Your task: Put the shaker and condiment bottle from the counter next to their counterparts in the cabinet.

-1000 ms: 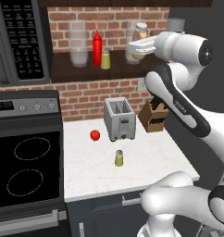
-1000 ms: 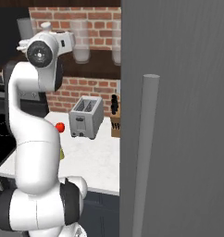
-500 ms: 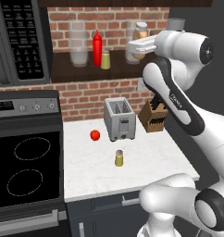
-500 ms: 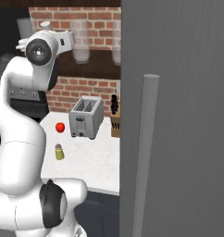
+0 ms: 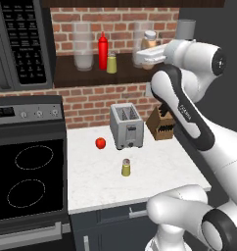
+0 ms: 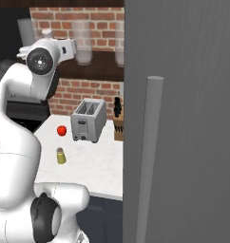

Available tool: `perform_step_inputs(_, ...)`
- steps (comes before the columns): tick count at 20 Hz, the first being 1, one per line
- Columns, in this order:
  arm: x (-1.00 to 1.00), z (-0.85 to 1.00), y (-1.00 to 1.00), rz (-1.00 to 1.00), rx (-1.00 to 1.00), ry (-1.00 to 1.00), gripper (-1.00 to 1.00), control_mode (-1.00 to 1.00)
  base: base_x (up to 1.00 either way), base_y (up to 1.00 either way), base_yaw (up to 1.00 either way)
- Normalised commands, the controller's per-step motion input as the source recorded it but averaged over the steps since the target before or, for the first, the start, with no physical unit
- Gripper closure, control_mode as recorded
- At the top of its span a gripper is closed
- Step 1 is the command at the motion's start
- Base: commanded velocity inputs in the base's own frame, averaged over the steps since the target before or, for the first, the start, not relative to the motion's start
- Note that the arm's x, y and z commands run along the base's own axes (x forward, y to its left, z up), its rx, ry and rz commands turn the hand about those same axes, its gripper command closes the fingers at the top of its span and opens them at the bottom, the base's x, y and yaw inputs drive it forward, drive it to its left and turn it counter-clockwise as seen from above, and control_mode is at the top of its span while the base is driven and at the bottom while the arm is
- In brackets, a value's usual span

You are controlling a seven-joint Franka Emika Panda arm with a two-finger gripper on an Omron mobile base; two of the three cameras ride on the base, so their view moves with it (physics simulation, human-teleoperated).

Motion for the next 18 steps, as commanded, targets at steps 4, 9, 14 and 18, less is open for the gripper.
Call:
perform_step_inputs(4, -0.03, -0.12, 0.00, 0.00, 0.00, 0.00, 1.00, -1.00, 0.00, 0.00, 0.00)
perform_step_inputs(9, 0.00, -0.02, 0.00, 0.00, 0.00, 0.00, 1.00, -1.00, 0.00, 0.00, 0.00)
perform_step_inputs(14, 0.00, -0.03, 0.00, 0.00, 0.00, 0.00, 1.00, -1.00, 0.00, 0.00, 0.00)
perform_step_inputs(18, 0.00, -0.06, 0.00, 0.00, 0.00, 0.00, 1.00, -1.00, 0.00, 0.00, 0.00)
